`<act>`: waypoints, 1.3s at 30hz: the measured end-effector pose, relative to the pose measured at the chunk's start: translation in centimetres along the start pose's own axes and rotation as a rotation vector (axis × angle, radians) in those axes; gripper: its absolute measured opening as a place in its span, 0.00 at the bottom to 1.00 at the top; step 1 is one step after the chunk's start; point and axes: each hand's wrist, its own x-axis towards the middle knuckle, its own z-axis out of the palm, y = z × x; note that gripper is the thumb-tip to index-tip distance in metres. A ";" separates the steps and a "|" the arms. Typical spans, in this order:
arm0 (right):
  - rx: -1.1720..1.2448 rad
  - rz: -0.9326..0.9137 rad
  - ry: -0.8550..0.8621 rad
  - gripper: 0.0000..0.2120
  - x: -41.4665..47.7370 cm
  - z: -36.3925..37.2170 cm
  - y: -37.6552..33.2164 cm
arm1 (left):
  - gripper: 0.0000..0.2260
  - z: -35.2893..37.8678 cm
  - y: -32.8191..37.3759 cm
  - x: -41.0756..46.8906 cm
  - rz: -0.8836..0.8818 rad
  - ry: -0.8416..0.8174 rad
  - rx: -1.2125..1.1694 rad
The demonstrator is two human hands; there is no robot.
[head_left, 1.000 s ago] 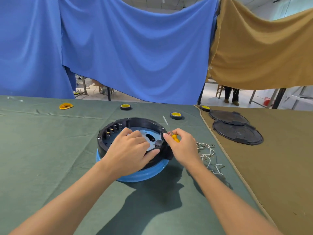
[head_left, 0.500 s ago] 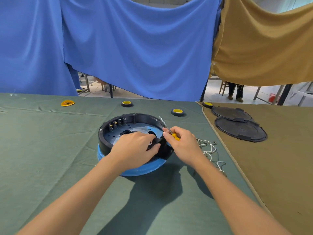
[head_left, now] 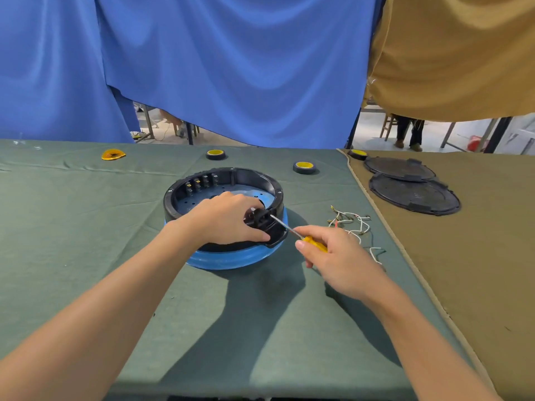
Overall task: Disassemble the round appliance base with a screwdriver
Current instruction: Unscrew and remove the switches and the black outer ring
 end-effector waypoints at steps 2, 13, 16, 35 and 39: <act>-0.033 0.011 0.013 0.05 0.1 0.4 0.2 | 0.23 0.4 -0.2 0.0 -0.002 0.021 -0.036; -0.123 -0.002 0.087 0.10 1.0 1.1 -0.1 | 0.18 0.6 -0.4 0.0 -0.013 0.027 -0.033; -0.144 -0.013 0.102 0.10 1.5 1.6 -0.1 | 0.18 0.6 -0.5 0.1 -0.008 0.022 -0.042; -0.547 -0.145 0.195 0.12 -0.1 5.6 0.4 | 0.18 0.5 -0.8 0.1 0.008 -0.047 -0.088; -0.663 -0.121 0.182 0.11 -0.1 5.9 0.4 | 0.17 0.5 -0.9 0.1 -0.002 -0.051 -0.093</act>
